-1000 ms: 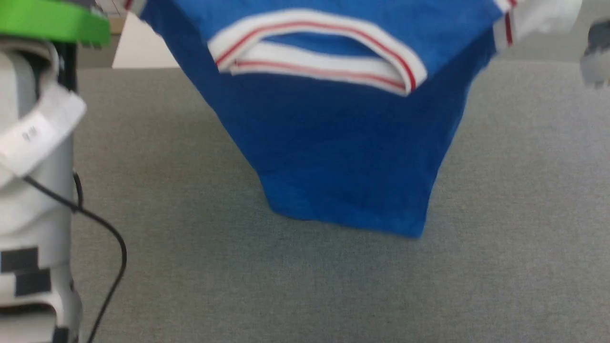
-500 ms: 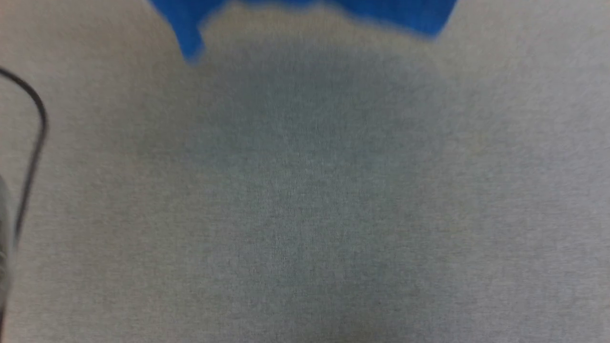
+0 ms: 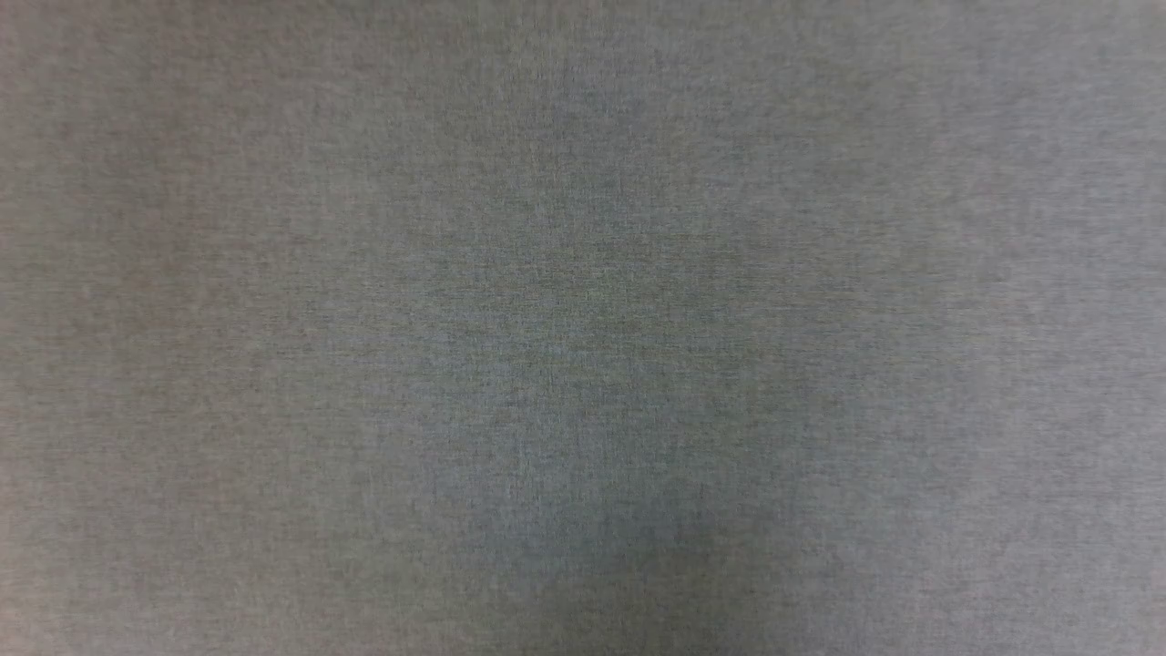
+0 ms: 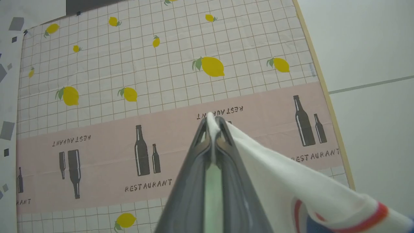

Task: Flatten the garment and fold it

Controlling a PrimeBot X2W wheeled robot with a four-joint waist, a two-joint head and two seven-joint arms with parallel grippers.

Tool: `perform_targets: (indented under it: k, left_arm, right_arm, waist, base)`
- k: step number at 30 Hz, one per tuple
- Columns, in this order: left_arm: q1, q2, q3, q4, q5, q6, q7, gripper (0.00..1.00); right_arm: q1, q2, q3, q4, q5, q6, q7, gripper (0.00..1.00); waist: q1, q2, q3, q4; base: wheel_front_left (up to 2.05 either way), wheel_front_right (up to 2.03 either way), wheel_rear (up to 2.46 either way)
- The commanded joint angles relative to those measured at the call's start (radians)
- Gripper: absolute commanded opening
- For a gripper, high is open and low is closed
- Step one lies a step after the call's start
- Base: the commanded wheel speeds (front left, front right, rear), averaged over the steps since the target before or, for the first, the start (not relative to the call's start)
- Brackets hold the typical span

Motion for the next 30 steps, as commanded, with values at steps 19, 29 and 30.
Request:
perform_targets:
  k: [19,29,30]
  left_arm:
    - [0.785,-0.016,0.157,-0.251,-0.114,-0.031,-0.004,0.00]
    - [1.299,-0.070,0.248,-0.363,-0.122,-0.033,-0.004,0.00]
    - [1.349,-0.077,0.256,-0.371,-0.122,-0.033,-0.004,0.00]
  right_arm:
    - [0.558,-0.055,0.185,-0.128,0.219,-0.002,-0.097,0.00]
    - [1.024,-0.139,0.264,-0.342,0.282,-0.002,-0.092,0.00]
    - [1.072,-0.148,0.271,-0.357,0.280,-0.002,-0.086,0.00]
  waist:
    - [-0.0003,0.0000,-0.220,0.000]
    - [-0.0003,0.0000,-0.419,-0.008]
    - [-0.0003,0.0000,-0.440,-0.009]
  base:
    - [0.00,0.00,0.00]
    - [0.00,0.00,0.00]
    - [0.00,0.00,0.00]
